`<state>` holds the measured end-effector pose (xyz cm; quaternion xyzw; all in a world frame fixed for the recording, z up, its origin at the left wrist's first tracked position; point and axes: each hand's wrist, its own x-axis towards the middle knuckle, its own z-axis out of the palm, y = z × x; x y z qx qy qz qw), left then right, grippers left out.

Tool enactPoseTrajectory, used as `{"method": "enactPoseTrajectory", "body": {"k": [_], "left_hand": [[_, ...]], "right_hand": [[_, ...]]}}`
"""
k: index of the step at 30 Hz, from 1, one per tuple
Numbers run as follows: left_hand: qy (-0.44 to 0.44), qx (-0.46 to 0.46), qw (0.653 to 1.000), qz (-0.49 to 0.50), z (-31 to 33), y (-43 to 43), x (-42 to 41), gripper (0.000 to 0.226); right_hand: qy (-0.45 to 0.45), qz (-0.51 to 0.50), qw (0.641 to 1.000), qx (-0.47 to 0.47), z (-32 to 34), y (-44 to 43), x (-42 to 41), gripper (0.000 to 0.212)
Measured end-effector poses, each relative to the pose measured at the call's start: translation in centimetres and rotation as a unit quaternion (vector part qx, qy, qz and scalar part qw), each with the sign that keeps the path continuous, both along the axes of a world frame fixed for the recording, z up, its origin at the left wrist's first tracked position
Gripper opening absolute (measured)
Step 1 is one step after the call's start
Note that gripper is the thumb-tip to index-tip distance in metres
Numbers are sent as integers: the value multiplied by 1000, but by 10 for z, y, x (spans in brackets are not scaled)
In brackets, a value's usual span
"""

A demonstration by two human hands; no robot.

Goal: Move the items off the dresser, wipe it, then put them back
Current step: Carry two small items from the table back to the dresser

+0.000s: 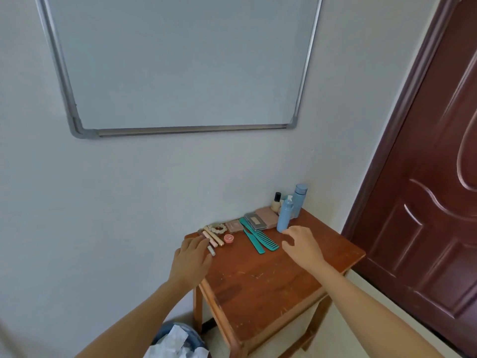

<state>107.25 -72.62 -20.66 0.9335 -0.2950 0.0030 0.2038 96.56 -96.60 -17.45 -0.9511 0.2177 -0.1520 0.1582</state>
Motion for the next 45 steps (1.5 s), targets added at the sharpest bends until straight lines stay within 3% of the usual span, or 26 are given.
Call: {"method": "enactPoseTrajectory", "body": {"k": [9, 18, 27, 35, 45], "left_hand": [[92, 5, 989, 116, -57, -85, -36, 46], [154, 46, 966, 203, -96, -82, -34, 44], [222, -45, 937, 265, -124, -93, 22, 45], [139, 19, 959, 247, -143, -111, 55, 46], [90, 65, 951, 288, -153, -123, 58, 36]], "right_hand": [[93, 137, 986, -3, -48, -58, 1, 38], [145, 197, 965, 90, -95, -42, 41, 38], [196, 239, 946, 95, -116, -21, 111, 40], [197, 238, 948, 76, -134, -26, 160, 42], [186, 302, 934, 47, -135, -23, 244, 43]]}}
